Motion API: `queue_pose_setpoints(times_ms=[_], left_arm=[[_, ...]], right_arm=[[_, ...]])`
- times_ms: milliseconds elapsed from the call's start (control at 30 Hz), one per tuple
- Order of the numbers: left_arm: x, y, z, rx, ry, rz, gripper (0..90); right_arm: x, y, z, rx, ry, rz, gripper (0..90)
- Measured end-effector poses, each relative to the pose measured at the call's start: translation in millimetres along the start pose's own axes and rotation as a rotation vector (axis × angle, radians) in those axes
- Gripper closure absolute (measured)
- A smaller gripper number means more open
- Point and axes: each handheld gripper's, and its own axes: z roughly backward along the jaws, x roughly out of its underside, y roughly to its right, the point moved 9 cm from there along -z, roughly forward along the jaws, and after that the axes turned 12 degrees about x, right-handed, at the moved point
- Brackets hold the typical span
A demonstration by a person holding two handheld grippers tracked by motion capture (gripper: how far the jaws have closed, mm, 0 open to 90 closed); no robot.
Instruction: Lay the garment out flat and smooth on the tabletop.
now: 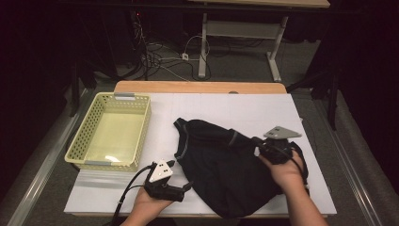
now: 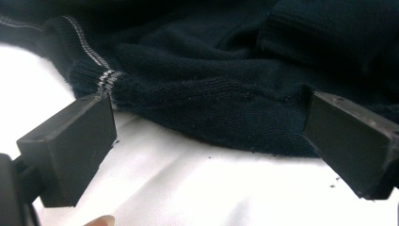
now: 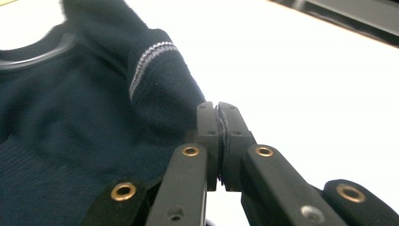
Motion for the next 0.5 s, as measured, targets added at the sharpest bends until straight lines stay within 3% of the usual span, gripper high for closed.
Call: queue_pose_setpoints(times_ms=[100, 200, 300, 367, 433, 500], left_arm=[[0.3, 0.4, -1.0, -0.005, -0.013, -0.007, 2.9], [0.4, 1.4, -3.1, -0.004, -0.037, -0.007, 3.7], [-6.1, 3.1, -12.4, 0.02, -0.072, 0.024, 4.3], [-12.8, 0.7, -20.1, -0.002, -0.083, 0.025, 5.3], [-16.7, -3.7, -33.1, -0.013, -0.107, 0.053, 7.4], [-12.9, -10.8, -47.7, -0.042, -0.204, 0.1, 13.5]], right_arm=[[2.0, 36.3, 1.1, 0.063, 0.001, -0.054, 89.5], [6.2, 62.2, 1.9, 0.096, 0.008, -0.092, 89.4], [12.7, 62.1, -0.4, 0.056, 0.011, -0.1, 86.7], [15.5, 57.6, -1.7, 0.033, 0.017, -0.112, 72.8], [17.9, 55.6, -1.8, 0.011, 0.019, -0.128, 67.7], [21.4, 55.5, -0.6, 0.01, 0.019, -0.123, 66.2]])
